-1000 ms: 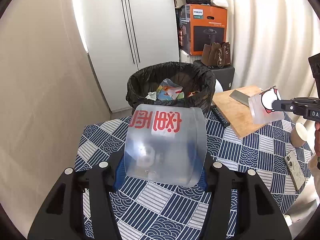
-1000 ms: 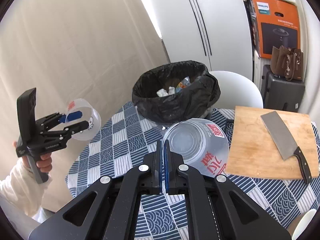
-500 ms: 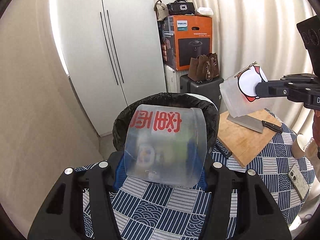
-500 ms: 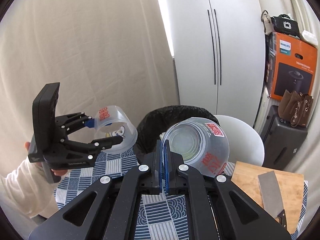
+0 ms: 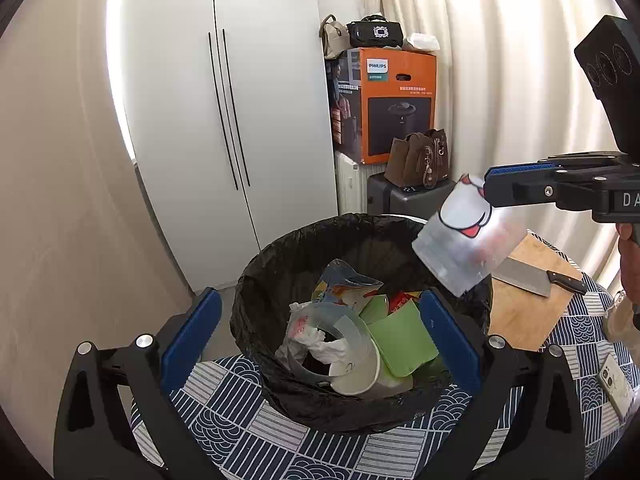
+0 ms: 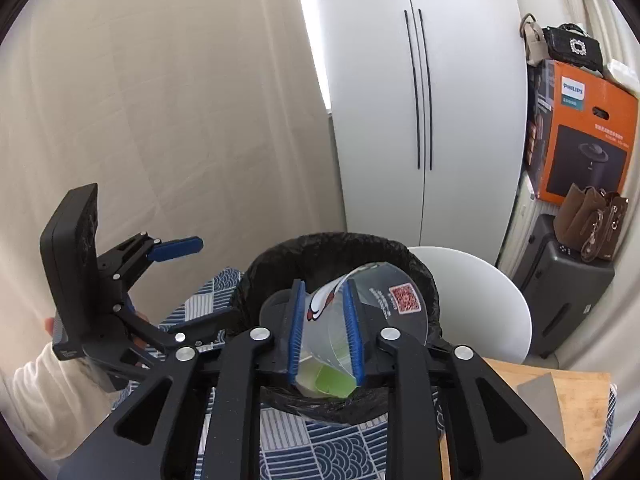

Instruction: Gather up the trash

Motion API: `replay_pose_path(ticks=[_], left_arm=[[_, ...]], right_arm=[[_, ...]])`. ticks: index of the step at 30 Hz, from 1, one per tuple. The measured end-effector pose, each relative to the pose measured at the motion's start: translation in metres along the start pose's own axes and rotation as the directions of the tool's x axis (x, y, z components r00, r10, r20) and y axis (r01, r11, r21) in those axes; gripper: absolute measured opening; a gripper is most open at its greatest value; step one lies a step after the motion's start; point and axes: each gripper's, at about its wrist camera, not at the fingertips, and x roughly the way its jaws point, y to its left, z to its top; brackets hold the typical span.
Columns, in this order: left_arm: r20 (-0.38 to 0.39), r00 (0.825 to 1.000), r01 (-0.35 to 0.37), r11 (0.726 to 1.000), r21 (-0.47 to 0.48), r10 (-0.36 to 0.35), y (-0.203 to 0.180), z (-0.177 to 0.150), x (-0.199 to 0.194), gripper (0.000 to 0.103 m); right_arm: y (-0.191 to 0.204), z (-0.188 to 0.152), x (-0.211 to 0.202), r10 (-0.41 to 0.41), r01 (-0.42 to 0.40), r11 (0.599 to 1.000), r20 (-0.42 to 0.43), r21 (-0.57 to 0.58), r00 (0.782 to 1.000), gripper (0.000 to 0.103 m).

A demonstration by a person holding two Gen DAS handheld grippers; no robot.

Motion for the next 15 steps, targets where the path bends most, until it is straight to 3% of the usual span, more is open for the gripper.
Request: replay_pose_path(ticks=[1, 4, 7, 15], left_arm=[[-0.005, 1.000, -0.011, 1.000, -0.004, 0.011, 0.002, -0.001, 0.001, 0.097], [-0.043, 0.999, -0.029, 0.999, -0.021, 0.028, 0.006, -0.009, 0.005, 0.097], [-0.052, 0.998, -0.025, 0.999, -0.025, 0.024, 0.006, -0.018, -0.003, 0.097], [-0.051, 0.999, -0.016, 1.000, 0.004, 0.016, -0.011, -0.033, -0.039, 0.097]], right_arm=[[-0.003, 0.000, 0.000, -0.006, 0.006, 1.000, 0.004, 0.007, 1.000, 0.050], [-0.003, -0.001, -0.006, -0.032, 0.032, 0.999, 0.012, -0.002, 0.999, 0.061], [-0.001, -0.005, -0.013, -0.062, 0.062, 0.998, 0.019, 0.002, 0.998, 0.084], [0.007, -0.025, -0.040, -0.139, 0.139, 0.990, -0.003, 0.012, 0.990, 0.087]])
